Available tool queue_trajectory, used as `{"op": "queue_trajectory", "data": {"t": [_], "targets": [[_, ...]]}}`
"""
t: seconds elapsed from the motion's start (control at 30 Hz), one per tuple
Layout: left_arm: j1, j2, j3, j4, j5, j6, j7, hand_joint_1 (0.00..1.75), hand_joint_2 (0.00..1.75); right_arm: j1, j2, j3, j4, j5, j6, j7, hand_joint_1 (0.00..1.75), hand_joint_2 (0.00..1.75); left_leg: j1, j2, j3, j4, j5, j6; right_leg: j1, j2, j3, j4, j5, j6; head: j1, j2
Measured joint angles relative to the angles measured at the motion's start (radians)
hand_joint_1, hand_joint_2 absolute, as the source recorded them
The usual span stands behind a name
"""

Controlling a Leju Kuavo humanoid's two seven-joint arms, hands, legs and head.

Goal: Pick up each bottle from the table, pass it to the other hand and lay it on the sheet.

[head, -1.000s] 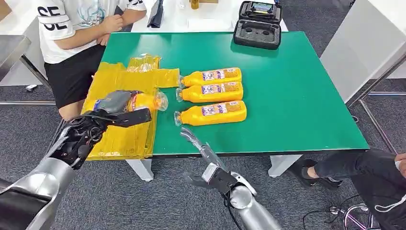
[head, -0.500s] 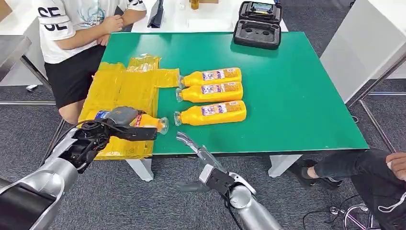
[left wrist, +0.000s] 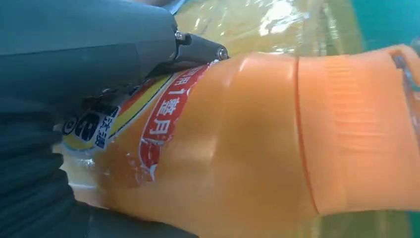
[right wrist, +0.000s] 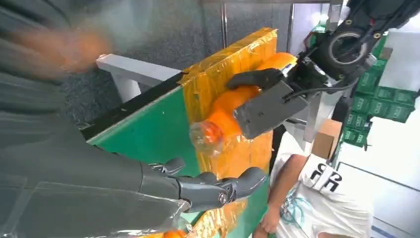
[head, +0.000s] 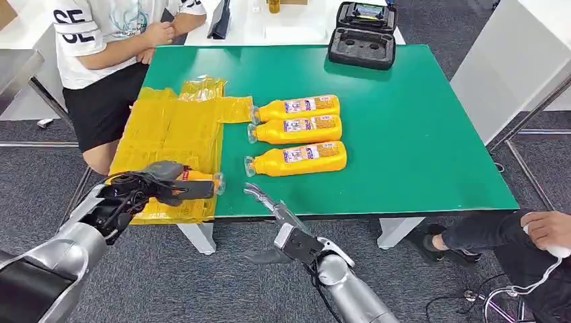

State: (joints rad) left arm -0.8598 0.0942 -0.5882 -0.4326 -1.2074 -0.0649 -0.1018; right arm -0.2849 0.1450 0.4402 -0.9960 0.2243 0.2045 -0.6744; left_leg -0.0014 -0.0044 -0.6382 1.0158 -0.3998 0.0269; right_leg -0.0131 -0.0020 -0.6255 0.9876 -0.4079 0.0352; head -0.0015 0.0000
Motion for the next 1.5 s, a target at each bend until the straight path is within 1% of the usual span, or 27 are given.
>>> {"op": "queue_trajectory", "data": {"t": [0.07,0.13,0.17,0.2,0.23,0.27,0.33,0.37,0.4,0.47,0.53,0.6,0.67,0.8,0.87,0.9,0.93,0.97,1.0,1.03,1.07,1.1,1.17,1.2,1.5], "targets": [[-0.006,0.000,0.010,0.010,0.000,-0.003,0.006,1.75,1.75,-0.001,0.003,0.000,0.006,0.000,-0.003,0.000,0.00,1.75,0.000,0.000,0.000,0.000,0.000,0.000,0.000,0.000,0.000,0.000,0.000,0.000,0.000,0.000],[-0.013,-0.001,0.016,0.018,0.011,-0.015,0.005,1.69,1.75,-0.001,0.005,0.000,0.011,0.000,-0.008,0.000,0.00,1.75,0.000,0.000,0.000,0.000,0.000,0.000,0.000,0.000,0.000,0.000,0.000,0.000,0.000,0.000],[-0.016,-0.003,0.022,0.023,0.018,-0.021,0.001,1.69,1.75,-0.001,0.005,0.000,0.013,0.000,-0.009,0.000,0.00,1.75,0.000,0.000,0.000,0.000,0.000,0.000,0.000,0.000,0.000,0.000,0.000,0.000,0.000,0.000],[-0.020,-0.006,0.030,0.028,0.022,-0.027,-0.002,1.62,1.75,-0.001,0.006,0.000,0.016,0.000,-0.011,0.000,0.00,1.75,0.000,0.000,0.000,0.000,0.000,0.000,0.000,0.000,0.000,0.000,0.000,0.000,0.000,0.000],[-0.023,-0.007,0.034,0.031,0.021,-0.029,-0.002,1.62,1.75,-0.001,0.005,0.000,0.017,0.000,-0.013,0.000,0.00,1.75,0.000,0.000,0.000,0.000,0.000,0.000,0.000,0.000,0.000,0.000,0.000,0.000,0.000,0.000],[-0.026,-0.009,0.037,0.034,0.021,-0.029,-0.002,1.59,1.75,-0.001,0.005,0.000,0.019,0.000,-0.015,0.000,0.00,1.75,0.000,0.000,0.000,0.000,0.000,0.000,0.000,0.000,0.000,0.000,0.000,0.000,0.000,0.000],[-0.033,-0.015,0.038,0.040,0.019,-0.028,0.005,1.59,1.75,0.001,0.005,0.000,0.020,0.000,-0.018,0.000,0.00,1.75,0.000,0.000,0.000,0.000,0.000,0.000,0.000,0.000,0.000,0.000,0.000,0.000,0.000,0.000],[-0.035,-0.017,0.038,0.043,0.018,-0.027,0.009,1.55,1.75,0.002,0.005,0.000,0.020,0.000,-0.019,0.000,0.00,1.75,0.000,0.000,0.000,0.000,0.000,0.000,0.000,0.000,0.000,0.000,0.000,0.000,0.000,0.000],[-0.036,-0.019,0.039,0.045,0.014,-0.026,0.012,1.59,1.75,0.005,0.005,0.000,0.019,-0.001,-0.021,0.000,0.00,1.75,0.000,0.000,0.000,0.000,0.000,0.000,0.000,0.000,0.000,0.000,0.000,0.000,0.000,0.000],[-0.037,-0.026,0.039,0.051,0.009,-0.022,0.019,1.55,1.75,0.010,0.005,0.000,0.019,-0.002,-0.023,0.003,0.00,1.75,0.000,0.000,0.000,0.000,0.000,0.000,0.000,0.000,0.000,0.000,0.000,0.000,0.000,0.000],[-0.037,-0.031,0.039,0.056,0.003,-0.021,0.021,1.57,1.75,0.015,0.005,0.000,0.019,-0.002,-0.025,0.007,0.00,1.75,0.000,0.000,0.000,0.000,0.000,0.000,0.000,0.000,0.000,0.000,0.000,0.000,0.000,0.000],[-0.038,-0.035,0.038,0.061,0.001,-0.021,0.021,1.52,1.75,0.018,0.005,0.000,0.019,-0.003,-0.026,0.009,0.00,1.75,0.000,0.000,0.000,0.000,0.000,0.000,0.000,0.000,0.000,0.000,0.000,0.000,0.000,0.000],[-0.038,-0.042,0.038,0.067,-0.002,-0.021,0.023,1.50,1.75,0.022,0.005,0.000,0.019,-0.003,-0.028,0.012,0.00,1.75,0.000,0.000,0.000,0.000,0.000,0.000,0.000,0.000,0.000,0.000,0.000,0.000,0.000,0.000],[-0.037,-0.054,0.038,0.077,-0.019,-0.013,0.035,1.54,1.75,0.034,0.005,-0.001,0.010,-0.002,-0.030,0.016,0.00,1.75,0.000,0.000,0.000,0.000,0.000,0.000,0.000,0.000,0.000,0.000,0.000,0.000,0.000,0.000],[-0.037,-0.059,0.038,0.082,-0.021,-0.011,0.038,1.47,1.75,0.038,0.004,-0.001,0.005,-0.002,-0.031,0.018,0.00,1.75,0.000,0.000,0.000,0.000,0.000,0.000,0.000,0.000,0.000,0.000,0.000,0.000,0.000,0.000],[-0.037,-0.060,0.038,0.083,-0.022,-0.010,0.039,1.27,1.75,0.040,0.004,-0.001,0.005,-0.002,-0.032,0.018,0.00,1.75,0.000,0.000,0.000,0.000,0.000,0.000,0.000,0.000,0.000,0.000,0.000,0.000,0.000,0.000],[-0.037,-0.064,0.038,0.085,-0.026,-0.010,0.040,1.15,1.75,0.042,0.003,-0.002,0.003,-0.002,-0.032,0.018,0.00,1.75,0.000,0.000,0.000,0.000,0.000,0.000,0.000,0.000,0.000,0.000,0.000,0.000,0.000,0.000],[-0.037,-0.066,0.038,0.086,-0.033,-0.011,0.042,0.72,1.75,0.043,0.003,-0.002,0.001,-0.002,-0.033,0.018,0.00,1.75,0.000,0.000,0.000,0.000,0.000,0.000,0.000,0.000,0.000,0.000,0.000,0.000,0.000,0.000],[-0.037,-0.067,0.037,0.088,-0.035,-0.010,0.047,0.82,1.75,0.045,0.002,-0.002,0.000,-0.002,-0.035,0.018,0.00,1.75,0.000,0.000,0.000,0.000,0.000,0.000,0.000,0.000,0.000,0.000,0.000,0.000,0.000,0.000],[-0.037,-0.068,0.037,0.089,-0.038,-0.010,0.050,0.82,1.75,0.046,0.002,-0.002,-0.001,-0.002,-0.035,0.019,0.00,1.75,0.000,0.000,0.000,0.000,0.000,0.000,0.000,0.000,0.000,0.000,0.000,0.000,0.000,0.000],[-0.037,-0.069,0.037,0.091,-0.041,-0.010,0.052,0.56,1.75,0.047,0.001,-0.003,-0.001,-0.001,-0.035,0.019,0.00,1.75,0.000,0.000,0.000,0.000,0.000,0.000,0.000,0.000,0.000,0.000,0.000,0.000,0.000,0.000],[-0.037,-0.071,0.037,0.093,-0.042,-0.010,0.054,0.23,1.75,0.048,0.000,-0.003,-0.002,-0.001,-0.035,0.019,0.00,1.75,0.000,0.000,0.000,0.000,0.000,0.000,0.000,0.000,0.000,0.000,0.000,0.000,0.000,0.000],[-0.037,-0.071,0.037,0.095,-0.045,-0.008,0.063,0.03,1.75,0.048,0.000,-0.005,-0.002,0.000,-0.035,0.019,0.00,1.75,0.000,0.000,0.000,0.000,0.000,0.000,0.000,0.000,0.000,0.000,0.000,0.000,0.000,0.000],[-0.037,-0.071,0.037,0.096,-0.048,-0.005,0.067,0.00,1.75,0.048,0.000,-0.006,-0.002,0.000,-0.035,0.019,0.00,1.75,0.000,0.000,0.000,0.000,0.000,0.000,0.000,0.000,0.000,0.000,0.000,0.000,0.000,0.000],[-0.036,-0.071,0.040,0.104,-0.051,0.005,0.074,0.00,1.75,0.047,0.000,-0.008,-0.002,0.000,-0.034,0.019,0.00,1.75,0.000,0.000,0.000,0.000,0.000,0.000,0.000,0.000,0.000,0.000,0.000,0.000,0.000,0.000]]}}
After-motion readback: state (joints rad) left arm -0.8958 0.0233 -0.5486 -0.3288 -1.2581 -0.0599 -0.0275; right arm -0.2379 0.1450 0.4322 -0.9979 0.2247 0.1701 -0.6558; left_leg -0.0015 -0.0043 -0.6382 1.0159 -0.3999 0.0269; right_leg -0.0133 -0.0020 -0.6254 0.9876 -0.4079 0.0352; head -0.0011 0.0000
